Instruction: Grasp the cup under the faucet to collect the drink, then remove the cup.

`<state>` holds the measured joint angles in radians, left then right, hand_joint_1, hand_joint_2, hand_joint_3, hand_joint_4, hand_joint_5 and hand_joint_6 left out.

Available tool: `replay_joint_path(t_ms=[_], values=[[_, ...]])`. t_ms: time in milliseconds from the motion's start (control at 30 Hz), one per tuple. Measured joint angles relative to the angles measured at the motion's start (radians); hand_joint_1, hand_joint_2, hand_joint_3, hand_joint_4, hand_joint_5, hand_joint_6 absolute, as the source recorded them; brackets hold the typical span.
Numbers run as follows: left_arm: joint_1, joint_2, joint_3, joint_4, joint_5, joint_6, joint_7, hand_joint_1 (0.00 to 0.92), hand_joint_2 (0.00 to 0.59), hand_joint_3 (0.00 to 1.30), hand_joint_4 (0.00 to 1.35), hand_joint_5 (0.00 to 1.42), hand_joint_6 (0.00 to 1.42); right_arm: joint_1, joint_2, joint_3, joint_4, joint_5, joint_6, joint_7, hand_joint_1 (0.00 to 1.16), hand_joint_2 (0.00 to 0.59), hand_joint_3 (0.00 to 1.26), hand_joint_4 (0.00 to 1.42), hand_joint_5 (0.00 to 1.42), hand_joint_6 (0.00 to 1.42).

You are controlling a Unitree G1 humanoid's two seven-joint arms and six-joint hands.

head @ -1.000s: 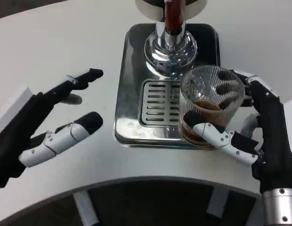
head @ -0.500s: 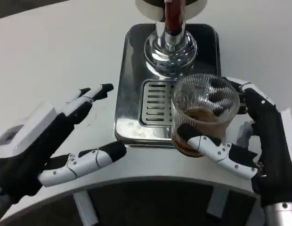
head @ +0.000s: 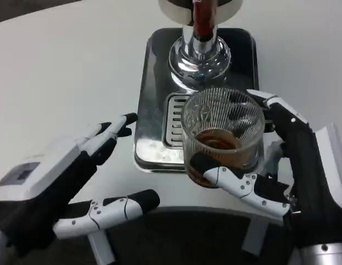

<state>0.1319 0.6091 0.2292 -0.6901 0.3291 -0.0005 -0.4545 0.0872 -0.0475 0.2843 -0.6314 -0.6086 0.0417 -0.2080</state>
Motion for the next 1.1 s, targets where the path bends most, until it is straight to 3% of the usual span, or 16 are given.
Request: replay_joint_path(t_ms=[500,800,1100], values=[[0.024,0.0,0.03,-0.093,0.0,0.024,-0.017,0.0,0.112,0.0,0.0,0.0,0.09,-0.008,0.006,0.005,-0.01,0.0,-0.001,0.041,0.84,0.223,0.82,0.96,1.18,1.34],[0.098,0.0,0.067,-0.159,0.003,0.037,-0.04,0.0,0.108,0.0,0.0,0.0,0.08,-0.001,-0.007,-0.001,-0.044,0.007,-0.001,0.074,0.84,0.217,0.83,0.97,1.2,1.36],[0.167,0.001,0.114,-0.208,0.029,0.019,-0.054,0.0,0.107,0.0,0.0,0.0,0.07,0.017,-0.012,0.019,-0.044,0.007,-0.005,0.098,0.84,0.221,0.83,0.97,1.2,1.36]])
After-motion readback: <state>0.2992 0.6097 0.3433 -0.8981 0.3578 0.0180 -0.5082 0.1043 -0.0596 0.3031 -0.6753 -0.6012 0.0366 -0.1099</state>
